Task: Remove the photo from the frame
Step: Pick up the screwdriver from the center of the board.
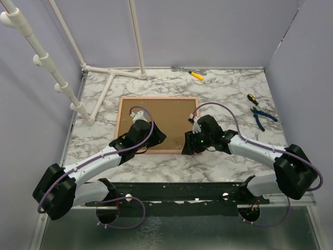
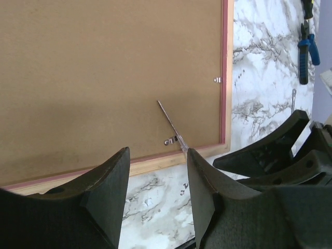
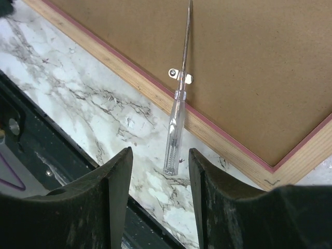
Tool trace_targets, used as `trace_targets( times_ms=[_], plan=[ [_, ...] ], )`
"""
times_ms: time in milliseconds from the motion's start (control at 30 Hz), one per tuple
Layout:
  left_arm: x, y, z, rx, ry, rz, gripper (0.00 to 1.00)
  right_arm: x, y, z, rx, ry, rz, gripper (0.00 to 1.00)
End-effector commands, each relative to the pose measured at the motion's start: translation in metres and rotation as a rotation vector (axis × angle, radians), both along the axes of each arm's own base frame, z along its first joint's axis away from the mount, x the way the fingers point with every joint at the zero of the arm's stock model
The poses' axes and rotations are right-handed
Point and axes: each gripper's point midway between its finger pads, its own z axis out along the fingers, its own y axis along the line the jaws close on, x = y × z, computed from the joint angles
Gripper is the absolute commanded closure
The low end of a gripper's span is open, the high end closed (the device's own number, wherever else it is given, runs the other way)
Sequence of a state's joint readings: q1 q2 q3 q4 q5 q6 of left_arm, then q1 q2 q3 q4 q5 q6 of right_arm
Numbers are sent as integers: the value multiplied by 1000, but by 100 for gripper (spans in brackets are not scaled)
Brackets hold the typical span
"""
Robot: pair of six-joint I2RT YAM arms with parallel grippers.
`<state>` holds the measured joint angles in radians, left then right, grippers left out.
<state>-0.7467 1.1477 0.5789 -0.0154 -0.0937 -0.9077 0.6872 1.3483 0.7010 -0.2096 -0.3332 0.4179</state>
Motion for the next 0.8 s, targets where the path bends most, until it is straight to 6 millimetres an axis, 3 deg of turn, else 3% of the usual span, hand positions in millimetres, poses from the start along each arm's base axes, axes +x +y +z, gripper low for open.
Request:
trace_targets(
  times_ms=[0,367,567,767],
  plan=[
    [-3,12,2,-10,12,-18,51,3,0,-11,-111,-6,-35,49],
    [1,26,2,5,1,-10,52,-12,8,-36,-211,58,-24,52],
    [4,34,4,23,-11,0,51,-5,4,-43,-268,52,-65,66],
    [3,33,10,39,-43,-50,51,0,7,-31,-254,34,-77,83]
  ],
)
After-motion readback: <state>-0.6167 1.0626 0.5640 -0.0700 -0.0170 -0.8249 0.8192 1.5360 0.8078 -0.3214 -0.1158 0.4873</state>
